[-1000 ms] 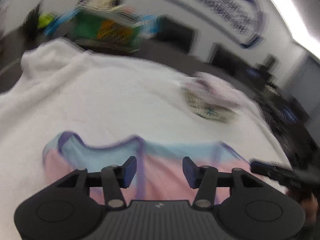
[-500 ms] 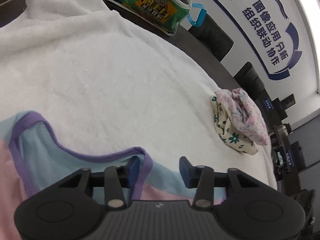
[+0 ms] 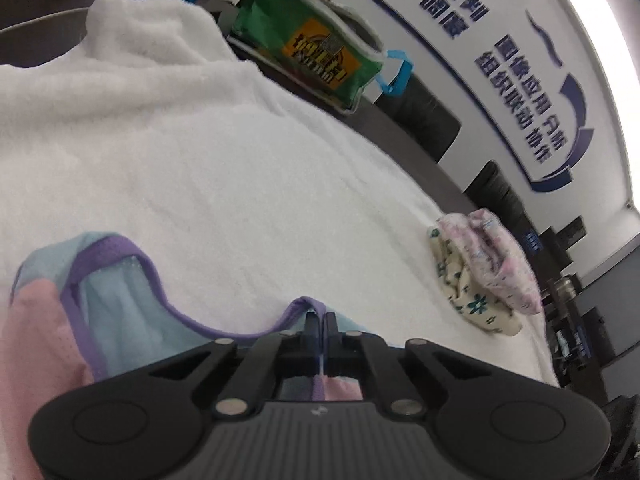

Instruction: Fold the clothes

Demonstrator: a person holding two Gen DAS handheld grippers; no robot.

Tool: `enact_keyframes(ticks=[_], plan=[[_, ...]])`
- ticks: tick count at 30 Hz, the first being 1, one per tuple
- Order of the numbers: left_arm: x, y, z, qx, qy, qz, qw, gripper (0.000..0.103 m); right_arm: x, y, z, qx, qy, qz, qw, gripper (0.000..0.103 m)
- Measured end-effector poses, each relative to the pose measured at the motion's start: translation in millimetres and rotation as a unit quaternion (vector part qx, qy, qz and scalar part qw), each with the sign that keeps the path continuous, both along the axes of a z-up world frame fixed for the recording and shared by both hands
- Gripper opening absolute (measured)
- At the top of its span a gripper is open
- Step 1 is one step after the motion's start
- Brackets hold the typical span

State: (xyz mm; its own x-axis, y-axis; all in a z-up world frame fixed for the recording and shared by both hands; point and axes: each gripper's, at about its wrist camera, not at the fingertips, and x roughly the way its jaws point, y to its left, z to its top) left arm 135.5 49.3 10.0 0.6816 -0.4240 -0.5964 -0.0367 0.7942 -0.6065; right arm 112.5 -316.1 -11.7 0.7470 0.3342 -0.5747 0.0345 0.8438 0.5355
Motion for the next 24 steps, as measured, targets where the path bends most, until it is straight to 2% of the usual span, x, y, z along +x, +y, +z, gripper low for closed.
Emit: enact_keyframes(ticks=[1,2,3,6,8,10,13,15,18,21,24], plan=[[0.0,-0.2,0.1,-0.002,-0.003,0.002,1.0,0.002,0.2,-0.5,-1.0,0.0,0.003,-0.002,1.0,0.001],[1.1,-0.2,0.0,-0.002,0.006,0.001,1.0,0.014,1.0,-0.7,-2.1,0.0,0.007,-0.003,1.0,0.002],[2.2,-0.2,-0.1,-0.001,0.015,-0.001,0.9999,0.02,1.7,-0.9,-3.0,-0.001,0.011,-0.004,1.0,0.003],[-14.2,2.8,12.0,-0.013,0.004,-0.028,0.9995,0.03,-11.0,-0.2,9.1,-0.017,0.004,0.008,1.0,0.013],[-40.0,1.4,27.7,0.005,-0.017,-0.078,0.9968,0.042,-36.0,2.4,26.1,-0.048,-0.031,0.031,0.998,0.03],[-73.1,-3.2,41.4,0.033,-0.041,-0.135,0.9894,0.046,-65.2,5.5,38.5,-0.077,-0.064,0.071,0.992,0.036],[-129.9,-15.6,47.4,0.083,-0.086,-0.203,0.9719,0.047,-109.7,14.6,45.1,-0.12,-0.083,0.135,0.98,0.035],[-162.4,-27.3,41.0,0.108,-0.1,-0.246,0.958,0.047,-136.4,19.7,42.0,-0.14,-0.083,0.169,0.972,0.035],[-200.5,-40.6,26.6,0.106,-0.114,-0.305,0.9395,0.047,-164.6,25.9,35.0,-0.166,-0.076,0.203,0.962,0.035],[-215.9,-48.4,15.0,0.123,-0.106,-0.308,0.9374,0.045,-184.9,27.8,29.5,-0.174,-0.073,0.226,0.956,0.035],[-217.7,-45.2,10.0,0.134,-0.095,-0.292,0.9423,0.029,-201.2,27.1,24.1,-0.176,-0.069,0.232,0.954,0.035]])
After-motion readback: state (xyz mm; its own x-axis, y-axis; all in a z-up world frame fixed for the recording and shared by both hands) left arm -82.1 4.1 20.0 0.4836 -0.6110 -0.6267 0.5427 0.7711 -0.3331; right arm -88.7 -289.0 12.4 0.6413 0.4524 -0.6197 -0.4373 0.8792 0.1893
